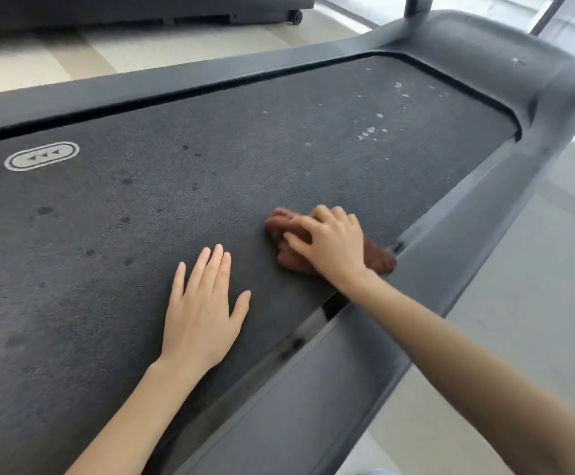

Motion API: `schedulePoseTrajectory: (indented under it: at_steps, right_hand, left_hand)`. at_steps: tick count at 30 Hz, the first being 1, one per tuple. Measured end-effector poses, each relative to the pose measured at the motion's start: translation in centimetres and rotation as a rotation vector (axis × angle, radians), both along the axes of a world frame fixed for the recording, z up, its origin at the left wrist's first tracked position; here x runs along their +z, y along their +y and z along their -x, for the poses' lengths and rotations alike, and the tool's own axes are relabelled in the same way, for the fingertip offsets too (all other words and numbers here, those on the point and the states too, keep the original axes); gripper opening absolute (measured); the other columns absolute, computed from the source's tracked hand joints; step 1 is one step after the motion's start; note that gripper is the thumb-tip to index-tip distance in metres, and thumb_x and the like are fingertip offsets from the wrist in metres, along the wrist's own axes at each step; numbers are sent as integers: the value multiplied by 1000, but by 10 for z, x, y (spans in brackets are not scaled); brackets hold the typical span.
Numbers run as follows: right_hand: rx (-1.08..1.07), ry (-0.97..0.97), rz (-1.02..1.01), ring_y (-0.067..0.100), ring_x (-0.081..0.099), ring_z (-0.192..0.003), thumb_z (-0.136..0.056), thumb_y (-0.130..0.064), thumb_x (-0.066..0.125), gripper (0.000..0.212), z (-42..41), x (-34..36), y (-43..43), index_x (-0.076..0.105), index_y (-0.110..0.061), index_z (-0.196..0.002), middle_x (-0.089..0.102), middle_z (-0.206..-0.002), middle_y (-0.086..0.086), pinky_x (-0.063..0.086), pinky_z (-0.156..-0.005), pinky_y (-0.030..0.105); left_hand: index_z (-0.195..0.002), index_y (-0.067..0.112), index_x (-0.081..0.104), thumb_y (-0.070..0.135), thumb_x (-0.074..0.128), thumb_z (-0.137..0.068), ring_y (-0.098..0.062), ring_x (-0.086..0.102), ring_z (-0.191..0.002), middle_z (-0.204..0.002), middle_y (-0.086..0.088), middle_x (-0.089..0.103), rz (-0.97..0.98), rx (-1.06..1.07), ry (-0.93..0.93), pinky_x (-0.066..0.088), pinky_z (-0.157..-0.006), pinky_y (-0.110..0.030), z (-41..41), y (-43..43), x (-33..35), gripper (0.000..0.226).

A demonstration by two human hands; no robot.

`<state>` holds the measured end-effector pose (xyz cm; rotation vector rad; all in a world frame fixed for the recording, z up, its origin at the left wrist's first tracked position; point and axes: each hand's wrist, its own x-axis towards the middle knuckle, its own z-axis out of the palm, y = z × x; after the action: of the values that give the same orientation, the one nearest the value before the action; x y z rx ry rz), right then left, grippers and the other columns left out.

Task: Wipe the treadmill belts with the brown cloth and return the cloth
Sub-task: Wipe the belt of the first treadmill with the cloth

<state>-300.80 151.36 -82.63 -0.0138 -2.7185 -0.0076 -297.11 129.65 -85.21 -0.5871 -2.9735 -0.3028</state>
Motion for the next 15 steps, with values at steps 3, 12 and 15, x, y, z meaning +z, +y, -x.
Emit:
schedulePoseTrajectory:
  at_steps: [3,12,15]
  right_hand:
    - [-285,-115,29,34,52,-105,-89,-54,47,40,30,8,55,64,-28,-114,60,-112,8,38,-86,39]
    - [177,-102,39,32,58,-81,-80,-58,59,37,14,5,-9,71,-26,-96,60,-88,6,41,-71,37]
    - [378,-93,62,27,55,-75,-78,-54,60,31,10,0,-23,72,-27,-89,59,-81,2,42,-67,36]
  left_hand:
    - [-148,9,20,48,26,-94,-17,6,-145,-157,-4,15,9,4,-21,7,-118,-42,-1,0,2,67]
    - [-146,4,23,49,27,-95,-20,12,-144,-155,-10,18,7,14,-28,13,-117,-44,-1,2,2,68]
    - [-142,5,33,50,19,-88,-21,21,-142,-152,-10,27,18,36,-34,19,-116,-44,0,3,4,73]
